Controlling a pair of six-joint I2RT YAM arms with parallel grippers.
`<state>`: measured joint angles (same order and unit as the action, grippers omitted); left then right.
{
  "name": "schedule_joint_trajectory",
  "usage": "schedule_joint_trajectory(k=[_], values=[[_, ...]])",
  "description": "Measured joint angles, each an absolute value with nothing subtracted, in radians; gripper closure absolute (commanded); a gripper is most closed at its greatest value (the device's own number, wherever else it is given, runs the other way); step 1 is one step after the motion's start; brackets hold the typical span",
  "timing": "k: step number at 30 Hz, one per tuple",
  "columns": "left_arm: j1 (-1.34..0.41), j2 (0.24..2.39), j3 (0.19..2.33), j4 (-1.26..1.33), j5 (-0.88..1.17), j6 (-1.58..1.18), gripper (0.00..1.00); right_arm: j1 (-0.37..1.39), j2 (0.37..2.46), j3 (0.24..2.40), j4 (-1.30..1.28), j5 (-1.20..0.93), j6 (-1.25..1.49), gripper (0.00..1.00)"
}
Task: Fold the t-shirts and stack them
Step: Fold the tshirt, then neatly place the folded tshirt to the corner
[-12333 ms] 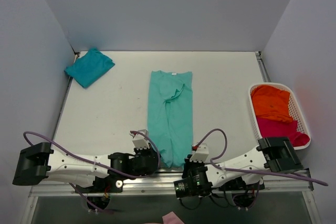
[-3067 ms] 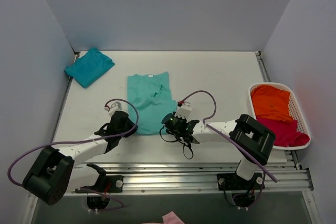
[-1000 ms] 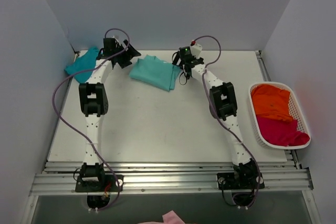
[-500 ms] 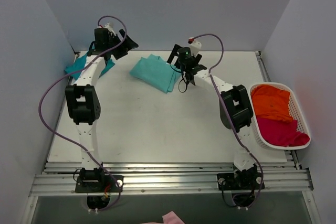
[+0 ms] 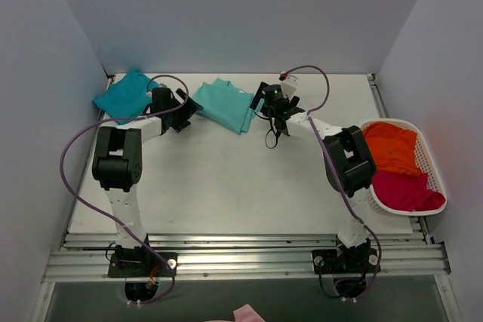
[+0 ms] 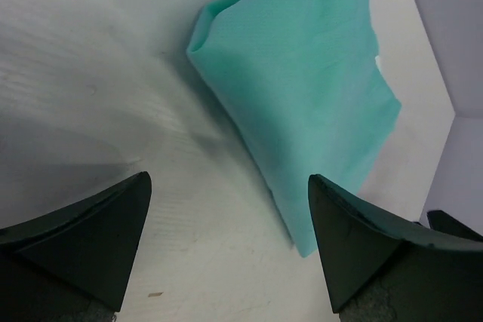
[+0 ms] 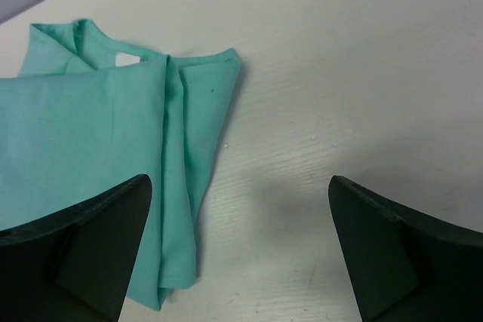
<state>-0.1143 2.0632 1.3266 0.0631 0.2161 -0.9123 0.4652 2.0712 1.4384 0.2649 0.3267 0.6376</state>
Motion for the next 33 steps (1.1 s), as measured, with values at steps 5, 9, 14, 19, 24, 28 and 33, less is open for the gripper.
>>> schedule_joint_trajectory(k=[5,9,14,19,24,28,33], values=[[-0.167,2.125,1.385,0.102,0.157,-0.973,0.06,0.46,1.937,1.39,0.287,0.337,0.647,0.0],[-0.205,2.21,1.498,0.109,0.108,-1.019,0.06,0.45,1.834,1.362,0.315,0.337,0.658,0.0],[-0.234,2.359,1.725,0.08,0.064,-1.054,0.93,0.409,1.781,1.328,0.339,0.332,0.672,0.0],[-0.23,2.52,1.987,-0.061,0.051,-1.035,0.98,0.355,1.769,1.258,0.343,0.308,0.688,0.0],[-0.198,2.683,2.472,-0.338,-0.004,-0.905,0.98,0.312,1.749,1.203,0.345,0.273,0.711,0.0],[-0.146,2.735,2.749,-0.432,0.002,-0.812,0.98,0.299,1.723,1.202,0.36,0.255,0.72,0.0],[-0.023,2.618,2.68,-0.417,0.018,-0.708,0.98,0.294,1.704,1.201,0.399,0.228,0.73,0.0]])
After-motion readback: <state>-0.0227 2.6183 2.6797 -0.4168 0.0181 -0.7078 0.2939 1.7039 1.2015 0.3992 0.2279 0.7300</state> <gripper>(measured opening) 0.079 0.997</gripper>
